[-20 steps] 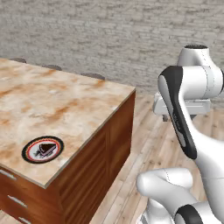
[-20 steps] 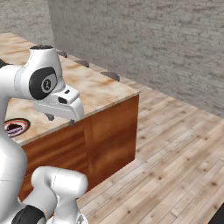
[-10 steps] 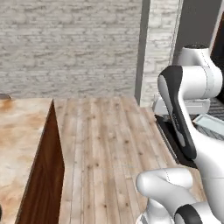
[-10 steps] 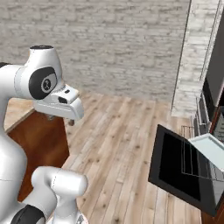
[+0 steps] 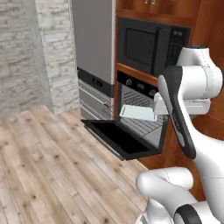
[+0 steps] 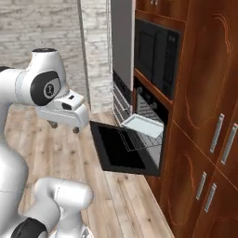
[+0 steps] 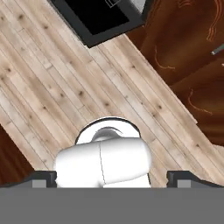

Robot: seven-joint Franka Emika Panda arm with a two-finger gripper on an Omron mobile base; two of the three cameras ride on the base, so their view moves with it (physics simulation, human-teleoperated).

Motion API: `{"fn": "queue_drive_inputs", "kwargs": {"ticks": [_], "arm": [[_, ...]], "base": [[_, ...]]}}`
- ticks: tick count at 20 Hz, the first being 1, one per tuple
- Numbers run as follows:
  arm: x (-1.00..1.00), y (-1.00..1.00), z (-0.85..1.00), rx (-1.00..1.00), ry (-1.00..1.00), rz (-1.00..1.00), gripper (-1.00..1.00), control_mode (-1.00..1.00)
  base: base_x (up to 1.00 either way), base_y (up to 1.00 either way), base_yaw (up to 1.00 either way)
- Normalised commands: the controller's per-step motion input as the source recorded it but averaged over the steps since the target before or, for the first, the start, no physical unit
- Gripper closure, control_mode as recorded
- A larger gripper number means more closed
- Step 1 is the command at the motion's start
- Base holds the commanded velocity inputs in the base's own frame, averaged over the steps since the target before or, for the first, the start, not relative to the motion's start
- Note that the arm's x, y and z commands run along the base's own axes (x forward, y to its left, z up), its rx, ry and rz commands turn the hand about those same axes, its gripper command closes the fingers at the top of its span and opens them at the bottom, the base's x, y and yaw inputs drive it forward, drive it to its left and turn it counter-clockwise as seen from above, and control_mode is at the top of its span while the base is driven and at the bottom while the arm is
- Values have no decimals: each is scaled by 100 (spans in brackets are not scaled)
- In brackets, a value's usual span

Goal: Take the baked cake out of the oven and place it on the plate for cooling. Then close the oven door.

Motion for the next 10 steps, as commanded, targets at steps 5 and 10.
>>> {"fn": "queue_drive_inputs", "kwargs": {"ticks": [5, 10], "arm": [[0, 0, 0, 0, 0, 0, -100, 100], [0, 0, 0, 0, 0, 0, -100, 100]], "base": [[3, 14, -74], [46, 43, -44]]}}
